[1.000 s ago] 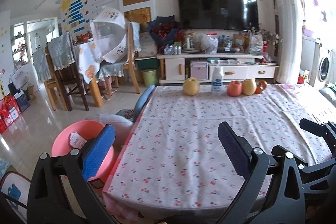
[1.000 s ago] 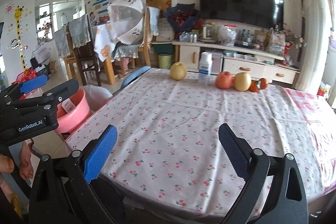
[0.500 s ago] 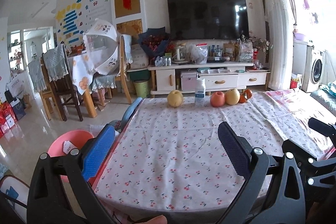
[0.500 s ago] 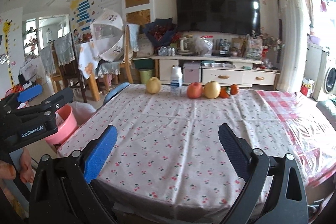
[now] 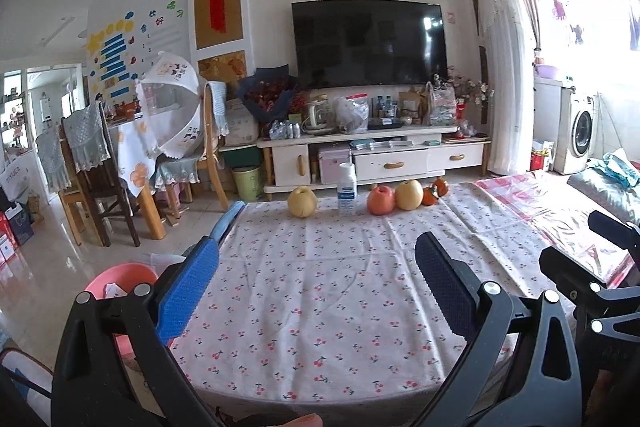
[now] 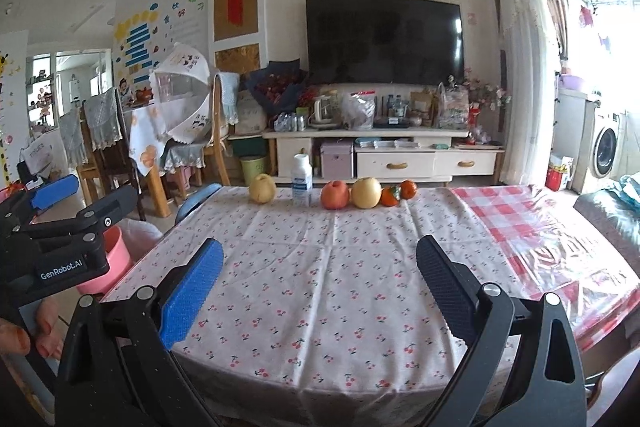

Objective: Collect trash

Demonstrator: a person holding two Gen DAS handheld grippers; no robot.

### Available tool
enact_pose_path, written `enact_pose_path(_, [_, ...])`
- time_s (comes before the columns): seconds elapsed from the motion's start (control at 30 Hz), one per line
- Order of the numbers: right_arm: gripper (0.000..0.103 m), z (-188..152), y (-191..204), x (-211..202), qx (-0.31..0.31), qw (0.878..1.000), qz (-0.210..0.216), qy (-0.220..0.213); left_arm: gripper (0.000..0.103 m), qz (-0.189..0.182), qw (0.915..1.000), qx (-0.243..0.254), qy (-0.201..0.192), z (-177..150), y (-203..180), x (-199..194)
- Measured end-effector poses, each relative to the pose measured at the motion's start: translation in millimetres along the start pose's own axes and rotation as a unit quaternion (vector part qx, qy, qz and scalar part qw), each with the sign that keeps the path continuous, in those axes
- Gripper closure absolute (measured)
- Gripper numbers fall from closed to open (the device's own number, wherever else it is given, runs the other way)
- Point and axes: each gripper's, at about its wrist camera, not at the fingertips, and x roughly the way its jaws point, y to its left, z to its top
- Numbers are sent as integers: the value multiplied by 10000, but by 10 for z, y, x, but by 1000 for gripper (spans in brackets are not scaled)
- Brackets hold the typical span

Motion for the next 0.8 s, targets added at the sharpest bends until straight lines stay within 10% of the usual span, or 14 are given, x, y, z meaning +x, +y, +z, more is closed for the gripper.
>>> enact_pose_path(0.8, [6, -24, -309, -295, 134, 9969, -693, -346, 4, -351, 9992, 174, 9, 22, -233, -161])
